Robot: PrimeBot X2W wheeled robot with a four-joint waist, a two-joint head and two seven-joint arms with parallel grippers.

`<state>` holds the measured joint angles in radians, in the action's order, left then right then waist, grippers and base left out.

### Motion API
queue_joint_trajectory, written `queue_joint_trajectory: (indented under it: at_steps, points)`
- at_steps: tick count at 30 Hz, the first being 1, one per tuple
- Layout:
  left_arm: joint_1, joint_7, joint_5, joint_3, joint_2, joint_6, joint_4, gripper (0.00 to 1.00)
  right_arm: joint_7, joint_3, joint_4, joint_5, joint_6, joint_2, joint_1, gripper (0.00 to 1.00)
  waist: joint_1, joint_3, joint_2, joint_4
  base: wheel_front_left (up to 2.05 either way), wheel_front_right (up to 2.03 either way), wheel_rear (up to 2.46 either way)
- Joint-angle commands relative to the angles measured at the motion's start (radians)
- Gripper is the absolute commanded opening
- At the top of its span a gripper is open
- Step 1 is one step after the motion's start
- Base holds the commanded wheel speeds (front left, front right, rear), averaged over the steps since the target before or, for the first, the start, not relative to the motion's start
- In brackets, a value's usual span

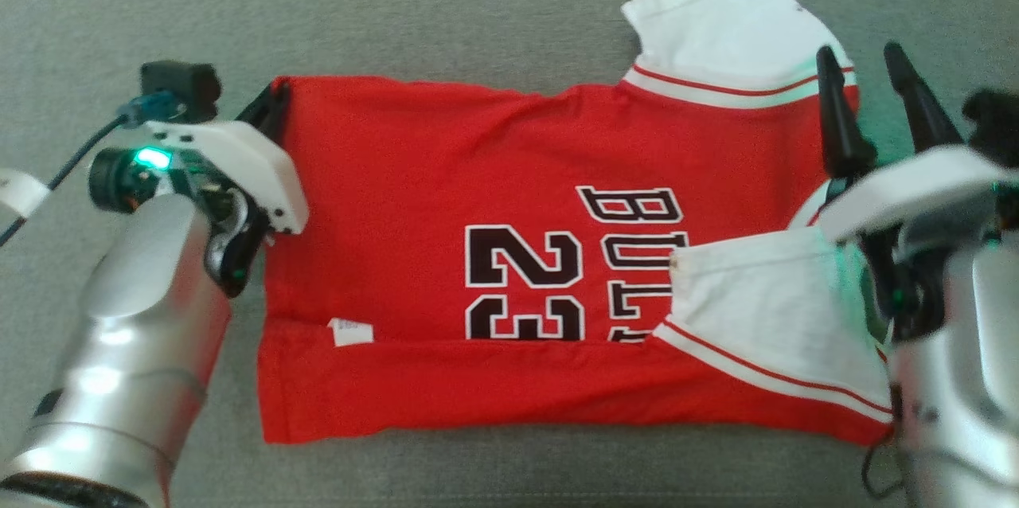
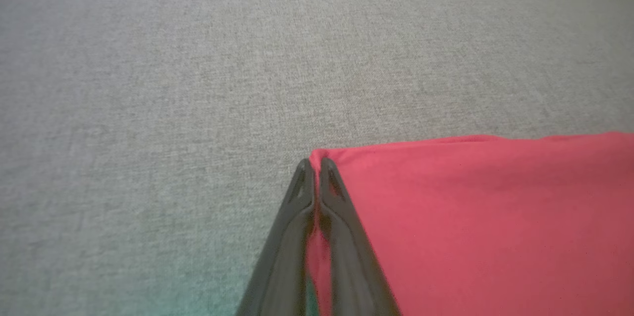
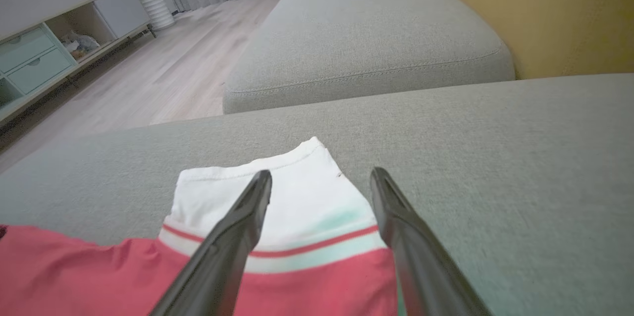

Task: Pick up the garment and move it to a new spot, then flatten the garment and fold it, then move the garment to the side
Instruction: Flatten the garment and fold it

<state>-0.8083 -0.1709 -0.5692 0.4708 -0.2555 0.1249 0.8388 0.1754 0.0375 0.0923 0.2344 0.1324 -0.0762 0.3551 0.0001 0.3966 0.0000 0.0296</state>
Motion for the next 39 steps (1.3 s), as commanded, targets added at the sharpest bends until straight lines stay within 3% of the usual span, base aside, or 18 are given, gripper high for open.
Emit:
queue_joint_trajectory:
  at_steps: [1,8,14,19,20,21,22,27,31,39]
  points:
    - [-0.035,0.014,0.008,-0.010,-0.021,0.005,-0.012,0.00,0.015,-0.024,0.021,0.014,-0.002,-0.018,0.061,1.00,-0.0001,0.006,0.0000,0.024,0.00,0.00,0.00]
    - [-0.068,0.054,-0.036,0.034,0.031,0.006,-0.045,0.00,0.105,-0.069,0.338,0.066,-0.002,-0.086,0.309,1.00,-0.0001,0.028,0.0000,0.096,0.00,0.00,0.00]
    - [-0.091,0.071,-0.072,0.073,0.047,0.006,-0.058,0.00,0.166,-0.091,0.557,0.018,-0.002,-0.133,0.476,1.00,-0.0001,0.051,0.0000,0.129,0.00,0.00,0.00]
    - [-0.100,0.086,-0.096,0.097,0.045,0.006,-0.049,0.00,0.278,-0.116,0.709,-0.010,-0.002,-0.135,0.563,1.00,-0.0001,0.056,0.0000,0.136,0.00,0.00,0.00]
    - [-0.101,0.089,-0.101,0.101,0.044,0.006,-0.046,0.00,0.297,-0.118,0.730,-0.007,-0.002,-0.132,0.576,0.69,-0.0001,0.056,0.0000,0.136,0.00,0.00,0.00]
    - [-0.101,0.093,-0.105,0.105,0.042,0.006,-0.042,0.00,0.310,-0.120,0.745,-0.003,-0.002,-0.129,0.586,0.25,-0.0001,0.055,0.0000,0.136,0.00,0.00,0.00]
    - [-0.101,0.097,-0.109,0.108,0.040,0.006,-0.039,0.00,0.313,-0.119,0.756,0.000,-0.002,-0.127,0.594,0.00,-0.0001,0.053,0.0000,0.135,0.00,0.00,0.00]
    - [-0.091,0.131,-0.122,0.111,0.025,0.006,-0.026,0.00,0.271,-0.111,0.752,0.023,-0.002,-0.124,0.598,0.00,-0.0001,0.026,0.0000,0.129,0.00,0.00,0.00]
    - [-0.066,0.162,-0.132,0.112,0.004,0.006,-0.035,0.00,0.186,-0.097,0.673,0.063,-0.002,-0.132,0.547,0.00,-0.0001,-0.025,0.0000,0.117,0.00,0.00,0.00]
    - [0.070,0.201,-0.174,0.098,-0.061,-0.007,-0.139,0.00,0.142,-0.041,0.306,0.124,-0.002,-0.132,0.253,0.00,-0.0001,-0.140,0.0000,0.074,0.00,0.00,0.00]
